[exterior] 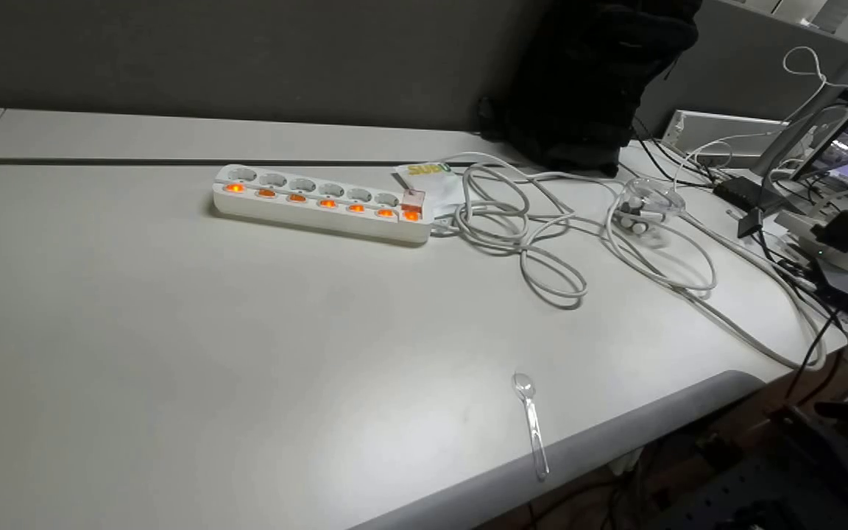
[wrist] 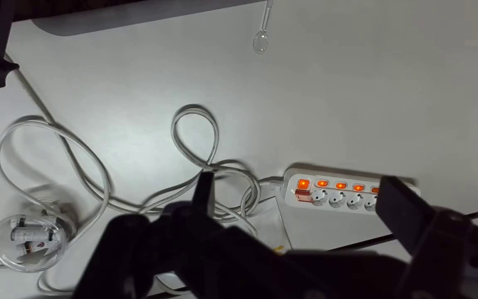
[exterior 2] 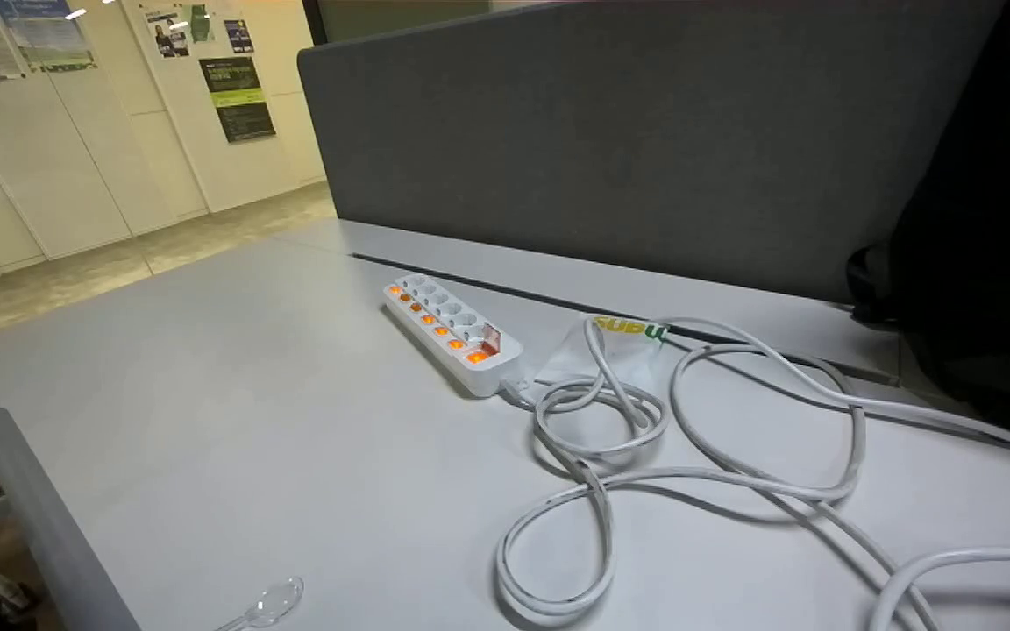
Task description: Turn off the second switch from the right
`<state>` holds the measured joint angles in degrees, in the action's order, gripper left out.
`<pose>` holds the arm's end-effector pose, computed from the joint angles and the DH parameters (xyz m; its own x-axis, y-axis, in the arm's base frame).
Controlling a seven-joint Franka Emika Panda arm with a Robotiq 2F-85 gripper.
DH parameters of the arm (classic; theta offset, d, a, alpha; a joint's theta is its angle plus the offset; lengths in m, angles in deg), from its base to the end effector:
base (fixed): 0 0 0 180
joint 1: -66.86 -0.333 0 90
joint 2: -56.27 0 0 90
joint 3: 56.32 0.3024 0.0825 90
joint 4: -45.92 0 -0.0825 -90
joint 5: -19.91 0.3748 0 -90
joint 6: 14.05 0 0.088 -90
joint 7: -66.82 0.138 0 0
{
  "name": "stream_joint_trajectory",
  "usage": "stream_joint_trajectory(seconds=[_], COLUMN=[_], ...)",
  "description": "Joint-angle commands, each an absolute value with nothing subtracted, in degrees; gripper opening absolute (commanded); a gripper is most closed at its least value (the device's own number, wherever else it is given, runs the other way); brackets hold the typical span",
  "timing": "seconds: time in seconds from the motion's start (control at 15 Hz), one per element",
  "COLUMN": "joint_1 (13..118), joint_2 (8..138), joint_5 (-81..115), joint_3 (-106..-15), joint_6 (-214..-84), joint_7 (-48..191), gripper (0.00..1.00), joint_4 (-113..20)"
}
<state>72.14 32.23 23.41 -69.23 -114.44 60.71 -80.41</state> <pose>0.4000 -0.1313 0.4990 0.9797 -0.1987 -0.0275 -0.2006 -0.9675 -0.1539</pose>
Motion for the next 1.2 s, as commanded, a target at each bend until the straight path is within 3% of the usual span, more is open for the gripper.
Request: stream_joint_trajectory(seconds=[0.0,0.6,0.67,0.73,1.13], joint_1=[73.40,74.64,74.47,74.35,73.56], joint_2=[32.31,44.06,45.94,47.73,55.75], joint_5=[23.17,21.16,20.97,20.66,19.13], joint_3=[-67.84,-65.81,-65.46,-65.06,-63.05], joint_6=[-116.15,-134.25,-136.12,-138.24,-144.78], joint_7=[61.30,65.75,66.24,67.10,70.92], gripper=[1.00,1.00,0.75,0.75,0.31], joint_4=[-80.81,-81.10,-81.02,-80.99,-80.62])
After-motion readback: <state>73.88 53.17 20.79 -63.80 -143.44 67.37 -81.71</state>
